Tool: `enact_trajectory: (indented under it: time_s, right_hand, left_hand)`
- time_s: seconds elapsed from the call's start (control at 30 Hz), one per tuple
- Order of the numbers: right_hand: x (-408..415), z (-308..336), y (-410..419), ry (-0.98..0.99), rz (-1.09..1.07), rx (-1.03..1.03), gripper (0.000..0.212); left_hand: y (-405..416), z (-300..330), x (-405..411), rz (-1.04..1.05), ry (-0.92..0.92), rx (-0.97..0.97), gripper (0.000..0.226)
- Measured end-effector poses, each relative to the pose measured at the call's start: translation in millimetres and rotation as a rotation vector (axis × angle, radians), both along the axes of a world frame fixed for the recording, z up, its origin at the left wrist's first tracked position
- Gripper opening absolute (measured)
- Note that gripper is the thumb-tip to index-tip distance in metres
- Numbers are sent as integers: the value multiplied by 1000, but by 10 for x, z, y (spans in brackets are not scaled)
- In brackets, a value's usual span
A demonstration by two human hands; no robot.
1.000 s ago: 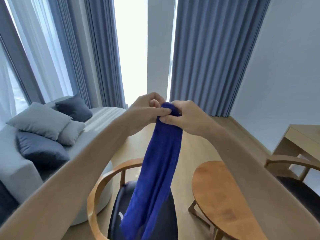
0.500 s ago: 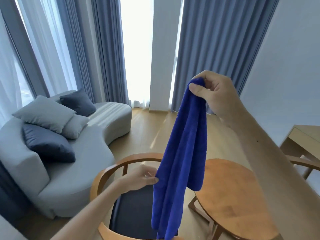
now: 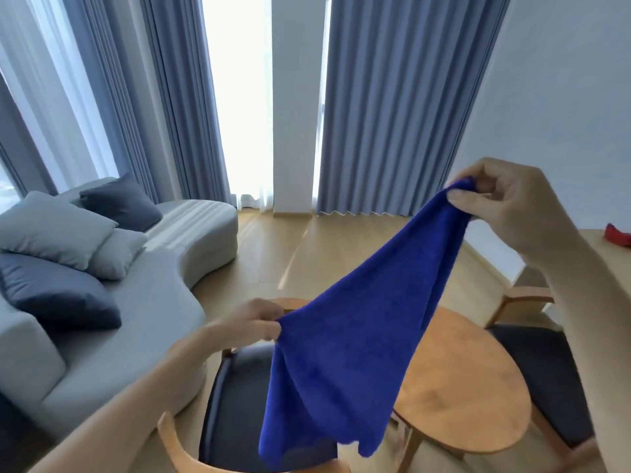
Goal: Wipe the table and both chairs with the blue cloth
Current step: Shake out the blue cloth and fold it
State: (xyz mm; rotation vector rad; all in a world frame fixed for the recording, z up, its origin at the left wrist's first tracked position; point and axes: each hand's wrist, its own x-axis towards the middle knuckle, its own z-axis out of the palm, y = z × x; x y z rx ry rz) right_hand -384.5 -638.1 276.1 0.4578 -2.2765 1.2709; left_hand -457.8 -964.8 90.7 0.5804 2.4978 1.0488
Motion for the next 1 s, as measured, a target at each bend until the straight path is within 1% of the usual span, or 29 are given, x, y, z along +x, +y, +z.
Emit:
enact_trajectory:
  time_s: [0.03,0.07,0.13,0.27,0.3,0.37,0.43,0.5,0.6,0.67,0.77,0.8,0.93,1.0]
  right_hand:
    - [30,-40,105,-23,-17,-12,33]
    - [59,-95,199,-58,-30,-13,31]
    - [104,-258,337,-172,-21,11,22]
    - [46,-812,341,-441,31,176,22]
    - [19,-979,269,-507,55,208,24]
    - [-64,-1322,73,-593,127,306,25]
    - [-137,-1622,-175,-619,187,421,26]
    - [-202,-1861,-434,-597,225,458,27]
    - [-313,-2185,-771,-535,278,402,20]
    - [-406,-2378,-947,-451,301,367,17]
    - [-507,-2499,-1162,-370,362,327,24]
    - [-538,-2505,-1214,-381,404,305,24]
    - [-606,-2468,-1348,-484,596,236,15]
    - [-584,-2472,-1388,-491,637,203,11]
  left_hand:
    - [-22,133,-2,-11,64,11,28]
    - [-27,285,14,-18,120,21,24]
    - [-31,609,37,-39,253,17,17]
    - [-61,1045,22,-157,608,-106,18]
    - [-62,1111,19,-177,679,-133,19]
    - [-76,1199,3,-202,760,-192,20]
    - [-99,1251,-16,-233,792,-241,18]
    - [-144,1290,-42,-267,828,-294,15]
    - [-220,1327,-58,-315,854,-371,14]
    - [-253,1334,-28,-331,836,-422,14]
    - [-282,1316,52,-329,809,-515,11]
    - [-294,1300,71,-329,811,-536,9]
    - [-326,1273,124,-342,800,-608,8]
    - [-354,1273,128,-331,810,-581,8]
